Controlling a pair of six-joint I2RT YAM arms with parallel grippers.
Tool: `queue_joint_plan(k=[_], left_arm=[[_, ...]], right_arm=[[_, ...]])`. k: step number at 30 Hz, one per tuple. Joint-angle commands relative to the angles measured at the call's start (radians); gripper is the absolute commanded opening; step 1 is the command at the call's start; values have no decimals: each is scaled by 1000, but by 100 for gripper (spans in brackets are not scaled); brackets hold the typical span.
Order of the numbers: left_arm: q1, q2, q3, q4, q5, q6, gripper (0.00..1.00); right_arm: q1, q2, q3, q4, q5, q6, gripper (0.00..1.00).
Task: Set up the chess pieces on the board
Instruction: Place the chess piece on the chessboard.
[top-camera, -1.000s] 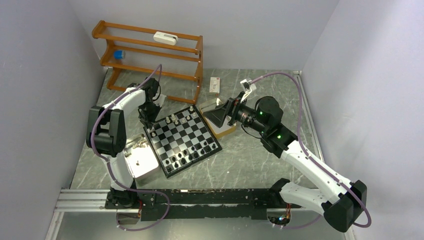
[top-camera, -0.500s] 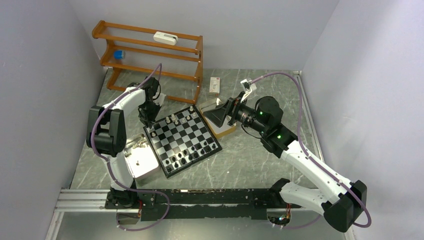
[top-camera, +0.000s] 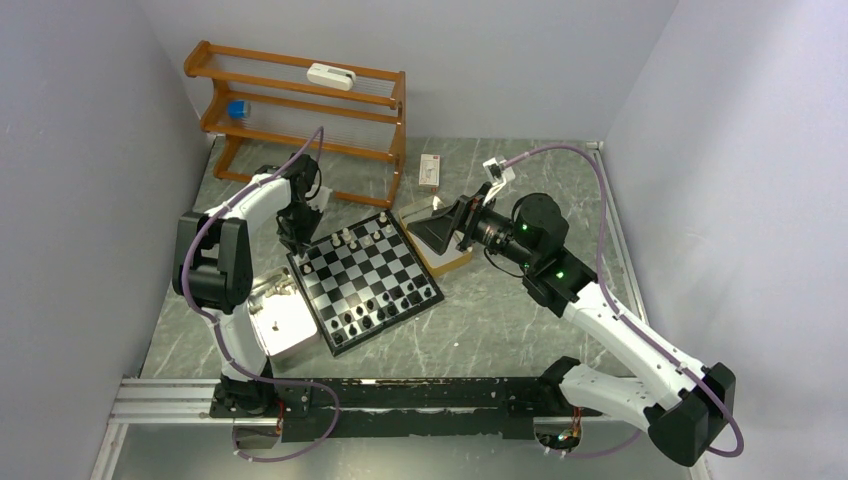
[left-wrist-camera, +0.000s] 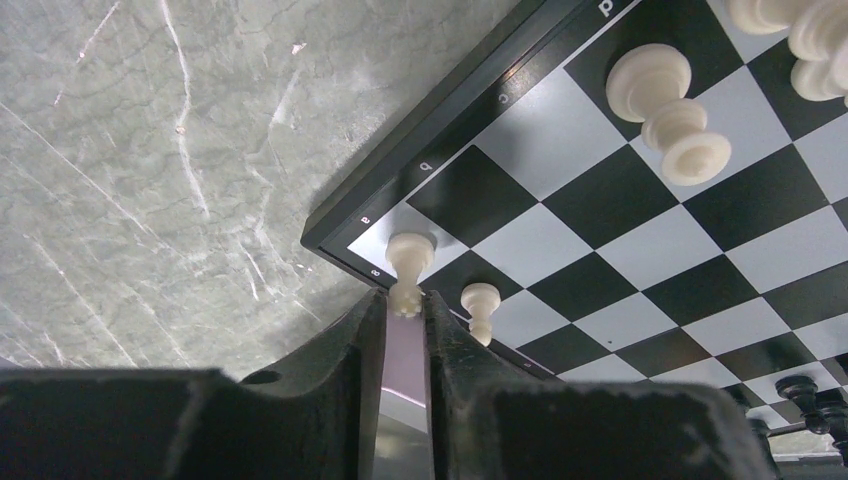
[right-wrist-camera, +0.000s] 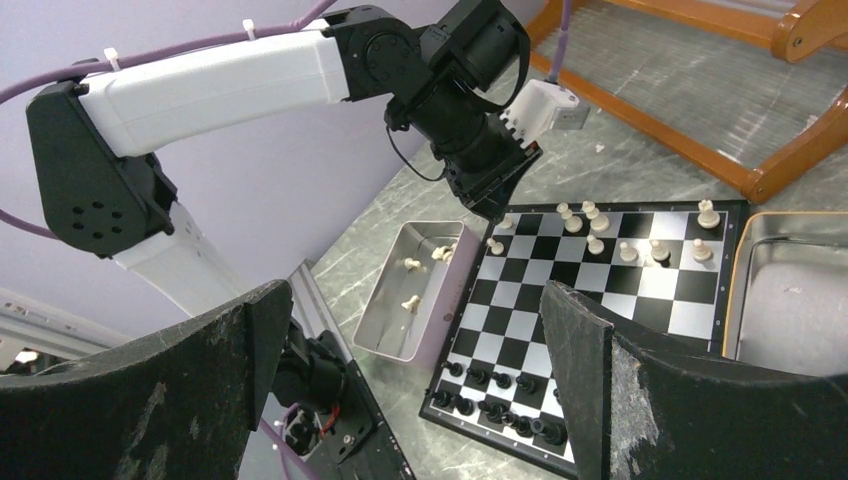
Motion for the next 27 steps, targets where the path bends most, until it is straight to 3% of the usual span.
queue_joint_plan(k=[1, 10, 18, 23, 27], left_arm=[[6, -10, 24, 3, 19, 16, 27], [6, -32, 25, 4, 2, 11, 30], [14, -168, 26, 85, 35, -18, 35], [65, -326, -49, 205, 48, -134, 32], [154, -456, -165, 241, 51, -288, 23]], right_arm=[[-3, -18, 2, 27, 15, -11, 100], [-3, -4, 2, 37, 11, -10, 100], [-3, 18, 8, 28, 14, -16, 100], [-3, 1, -23, 36, 94, -20, 100], [-3, 9, -14, 20, 98, -38, 100]])
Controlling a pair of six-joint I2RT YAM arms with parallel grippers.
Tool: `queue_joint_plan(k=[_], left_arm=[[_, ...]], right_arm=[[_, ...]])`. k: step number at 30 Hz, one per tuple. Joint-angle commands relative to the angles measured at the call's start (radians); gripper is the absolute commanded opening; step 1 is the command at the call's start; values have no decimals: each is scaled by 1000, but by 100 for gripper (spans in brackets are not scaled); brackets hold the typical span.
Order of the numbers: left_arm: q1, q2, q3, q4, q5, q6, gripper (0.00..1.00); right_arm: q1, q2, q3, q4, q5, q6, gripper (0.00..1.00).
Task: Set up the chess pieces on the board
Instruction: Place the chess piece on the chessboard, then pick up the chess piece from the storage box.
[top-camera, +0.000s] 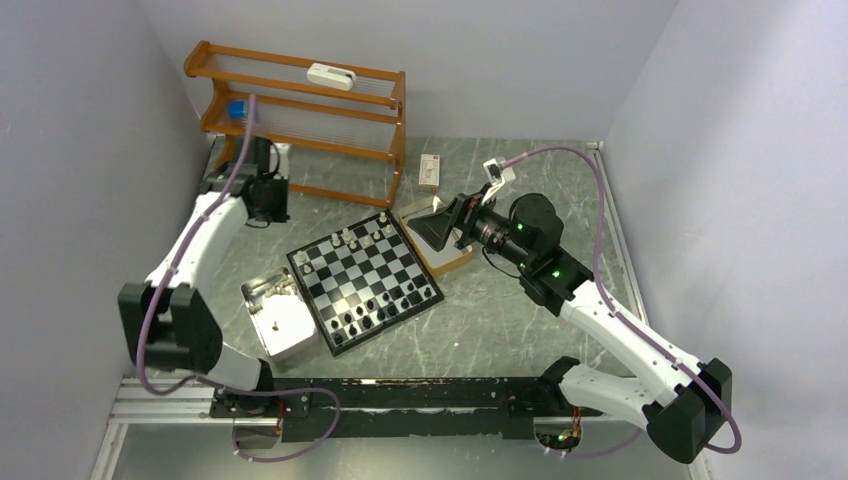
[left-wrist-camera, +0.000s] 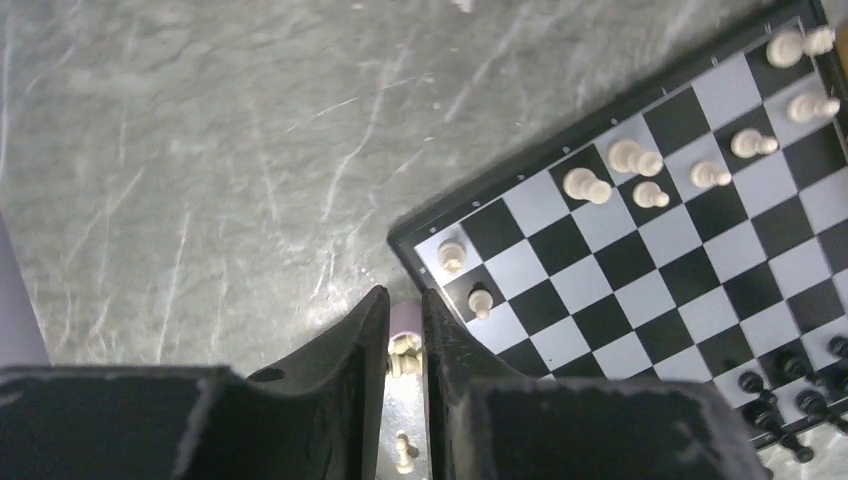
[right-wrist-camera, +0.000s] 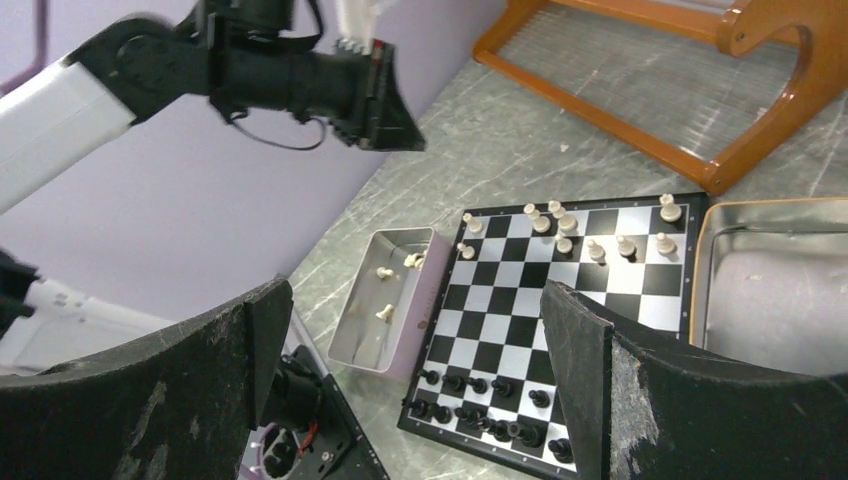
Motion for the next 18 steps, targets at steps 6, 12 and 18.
queue_joint_plan(k=[6, 12, 18], left_arm=[[170, -251, -207, -13, 16, -195, 33], [172, -343, -309, -157, -6, -281, 32], [172, -456, -457, -152, -8, -477, 32]], right_arm=[[-2, 16, 23, -7, 9, -42, 100], [-3, 30, 13, 36, -38, -10, 100], [-1, 43, 31, 37, -58, -6, 100]])
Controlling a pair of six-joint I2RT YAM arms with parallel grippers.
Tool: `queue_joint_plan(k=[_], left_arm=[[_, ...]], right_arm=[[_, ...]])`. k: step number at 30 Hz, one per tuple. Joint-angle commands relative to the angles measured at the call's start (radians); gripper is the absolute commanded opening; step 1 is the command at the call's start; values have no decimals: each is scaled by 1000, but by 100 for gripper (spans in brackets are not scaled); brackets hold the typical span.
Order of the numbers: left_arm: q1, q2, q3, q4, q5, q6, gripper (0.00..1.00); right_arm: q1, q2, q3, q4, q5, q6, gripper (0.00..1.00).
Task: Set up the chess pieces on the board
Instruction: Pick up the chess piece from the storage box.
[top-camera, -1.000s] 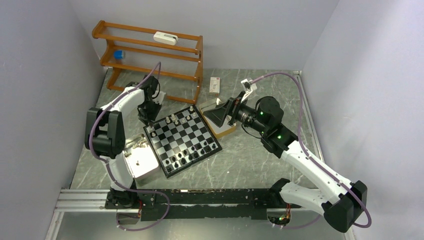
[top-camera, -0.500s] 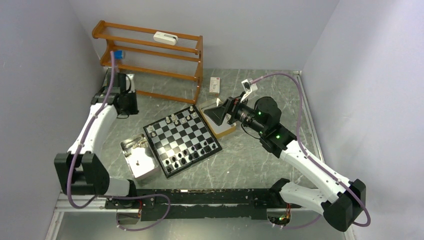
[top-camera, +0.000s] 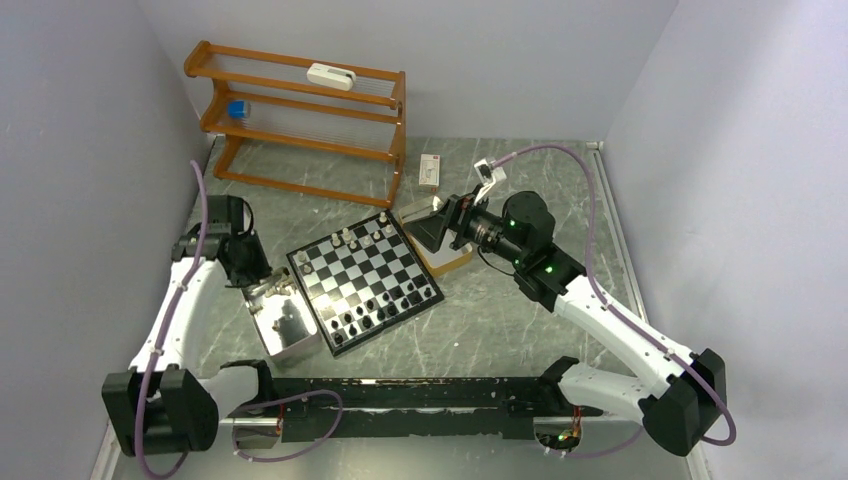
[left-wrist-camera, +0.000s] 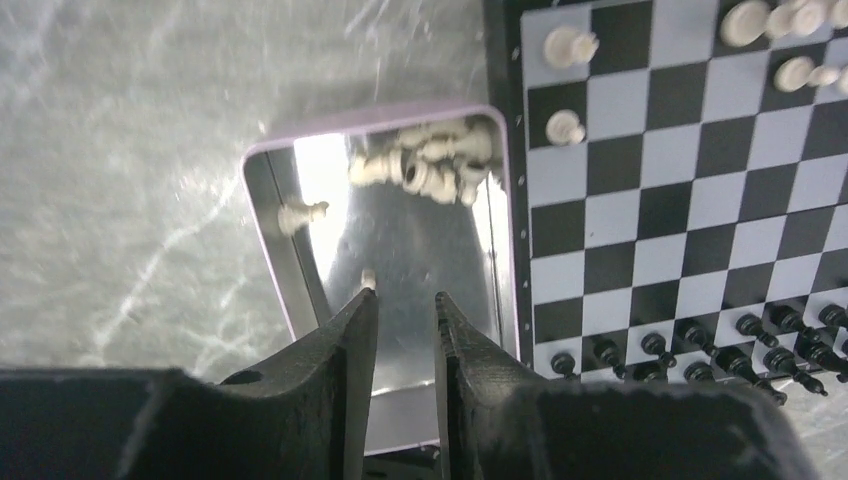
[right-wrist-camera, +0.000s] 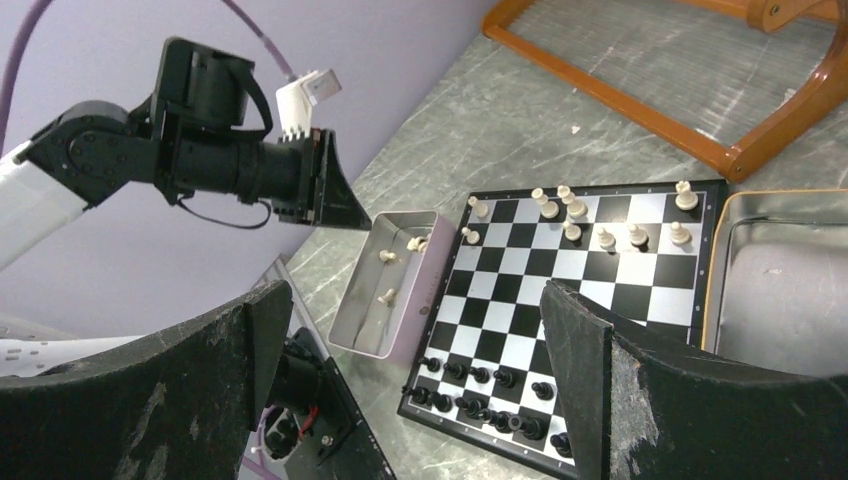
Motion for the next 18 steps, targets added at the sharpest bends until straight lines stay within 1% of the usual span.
queue_joint_plan(k=[1, 5, 7, 10, 12, 15, 18], left_arm=[[3, -56, -80, -51, -19, -188, 31], [3, -53, -114, -86, -38, -264, 32], [1, -59, -138, -80, -43, -290, 34], [0, -33, -122, -114, -86, -324, 37], [1, -6, -133, -116, -69, -340, 38], [3, 53, -186, -82, 26, -367, 39], [3, 99, -223, -52, 25, -410, 38]], right_arm=[[-1, -4, 29, 28, -17, 5, 100], [-1, -25, 13, 36, -1, 8, 100], [0, -30, 7, 40, -1, 10, 100], [-1, -25, 9, 38, -3, 7, 100], [-1, -22, 15, 33, -5, -2, 100], [-1, -23, 23, 25, 0, -15, 100], [-2, -29, 24, 26, 6, -19, 100]])
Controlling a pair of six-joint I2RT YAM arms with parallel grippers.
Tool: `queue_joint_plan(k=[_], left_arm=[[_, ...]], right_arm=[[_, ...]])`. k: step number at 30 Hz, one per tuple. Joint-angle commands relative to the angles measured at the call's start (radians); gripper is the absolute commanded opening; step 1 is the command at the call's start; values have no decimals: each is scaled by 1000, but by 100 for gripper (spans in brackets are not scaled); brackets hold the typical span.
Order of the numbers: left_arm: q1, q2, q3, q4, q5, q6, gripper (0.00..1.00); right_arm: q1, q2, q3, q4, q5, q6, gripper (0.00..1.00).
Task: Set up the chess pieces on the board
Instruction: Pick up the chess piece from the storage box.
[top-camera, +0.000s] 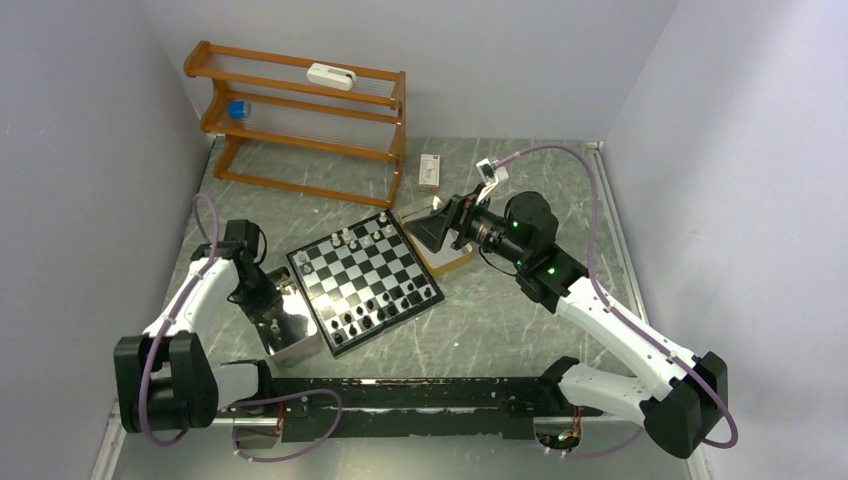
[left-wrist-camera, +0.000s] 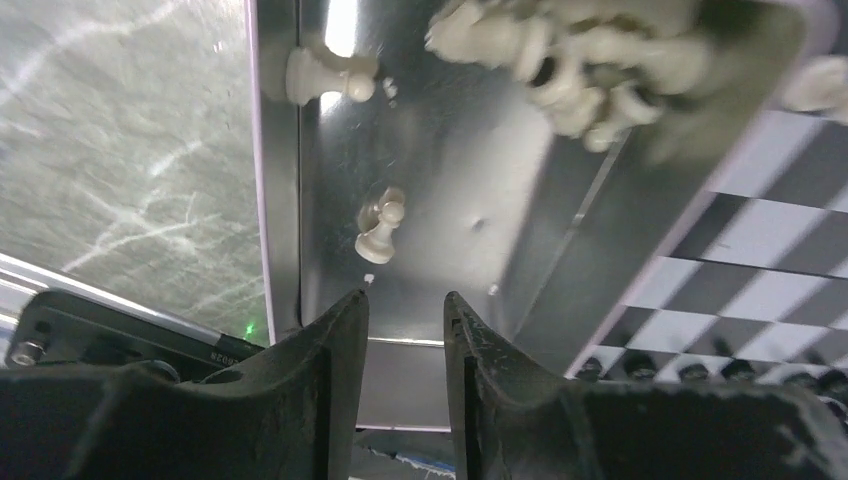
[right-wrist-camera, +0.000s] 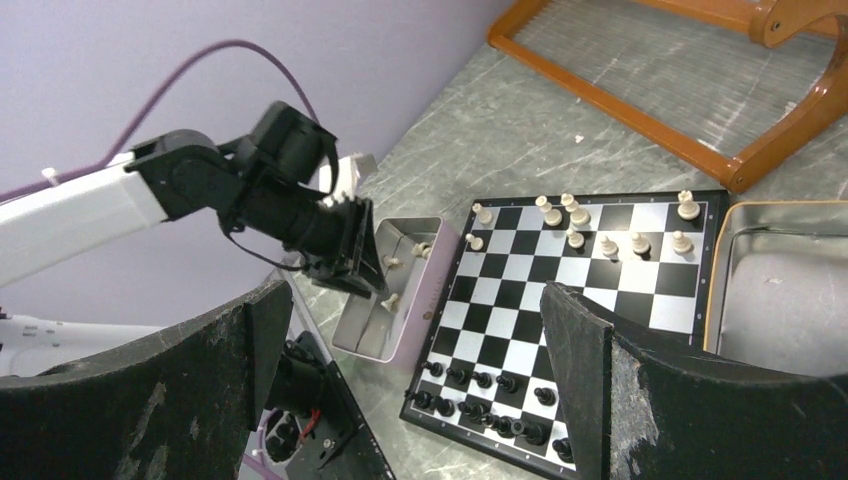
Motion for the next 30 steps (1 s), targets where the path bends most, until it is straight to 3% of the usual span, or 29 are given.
queue_joint_plan(k=[1, 8, 15, 30], left_arm=[[3, 49, -54, 27, 25, -86, 38], [3, 10, -77, 60, -58, -144, 39], [3, 68, -72, 106, -112, -143, 38], [-26, 94, -115, 148, -79, -176, 38]], right_arm=[[-2, -20, 24, 19, 11, -23, 100], [-1, -28, 26, 6, 15, -49, 100], [-3, -25, 33, 6, 10, -55, 100], [-3, -22, 19, 26, 7, -44, 100]])
